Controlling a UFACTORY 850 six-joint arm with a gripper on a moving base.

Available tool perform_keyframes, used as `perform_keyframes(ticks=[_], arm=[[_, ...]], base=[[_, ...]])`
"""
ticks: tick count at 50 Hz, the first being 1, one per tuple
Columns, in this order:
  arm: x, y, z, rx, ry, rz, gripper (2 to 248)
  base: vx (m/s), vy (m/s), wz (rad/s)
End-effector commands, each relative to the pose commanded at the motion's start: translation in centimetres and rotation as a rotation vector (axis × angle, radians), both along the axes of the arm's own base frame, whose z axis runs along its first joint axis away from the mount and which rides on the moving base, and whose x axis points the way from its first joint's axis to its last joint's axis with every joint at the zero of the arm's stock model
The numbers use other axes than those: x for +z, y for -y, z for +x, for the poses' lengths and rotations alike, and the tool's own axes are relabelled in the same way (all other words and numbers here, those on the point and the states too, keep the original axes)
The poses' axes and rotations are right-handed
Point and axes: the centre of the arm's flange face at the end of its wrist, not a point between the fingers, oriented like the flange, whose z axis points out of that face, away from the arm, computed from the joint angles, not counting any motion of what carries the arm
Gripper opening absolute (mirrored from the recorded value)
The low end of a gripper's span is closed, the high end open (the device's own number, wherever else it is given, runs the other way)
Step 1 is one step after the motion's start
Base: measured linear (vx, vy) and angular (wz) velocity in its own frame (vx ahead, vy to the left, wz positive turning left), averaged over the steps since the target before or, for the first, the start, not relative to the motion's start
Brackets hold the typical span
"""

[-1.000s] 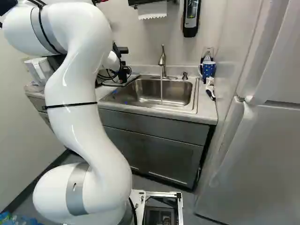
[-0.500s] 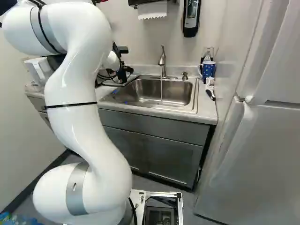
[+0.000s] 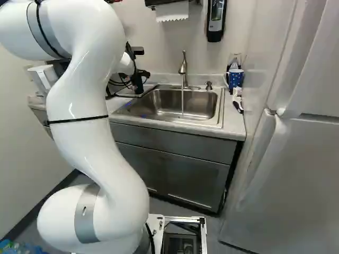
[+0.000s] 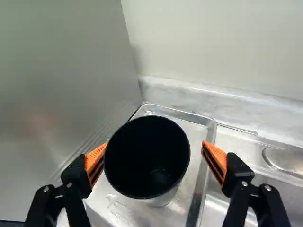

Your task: Rinse the cup and place it in the tray

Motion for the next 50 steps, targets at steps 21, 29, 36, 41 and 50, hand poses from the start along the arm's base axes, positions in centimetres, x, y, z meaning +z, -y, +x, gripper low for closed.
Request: perform_keyframes(ticks=[21,29,36,41,50], arm=[[2.5,0.1,-0.4,0.000,0.039,0.009,247],[3.4,0.1,-0.5,0.000,0.053,0.012,247],[4.3,0.1,-0.6,0.000,0.066,0.015,247],[4.8,0.3,-0.7,-0.002,0.075,0.017,247],[5.9,1.1,-1.2,-0.012,0.090,0.019,247]], base=[[0.000,0.000,0.000],[0.000,0.000,0.000],[0.000,0.000,0.000],[0.000,0.000,0.000],[0.000,0.000,0.000]])
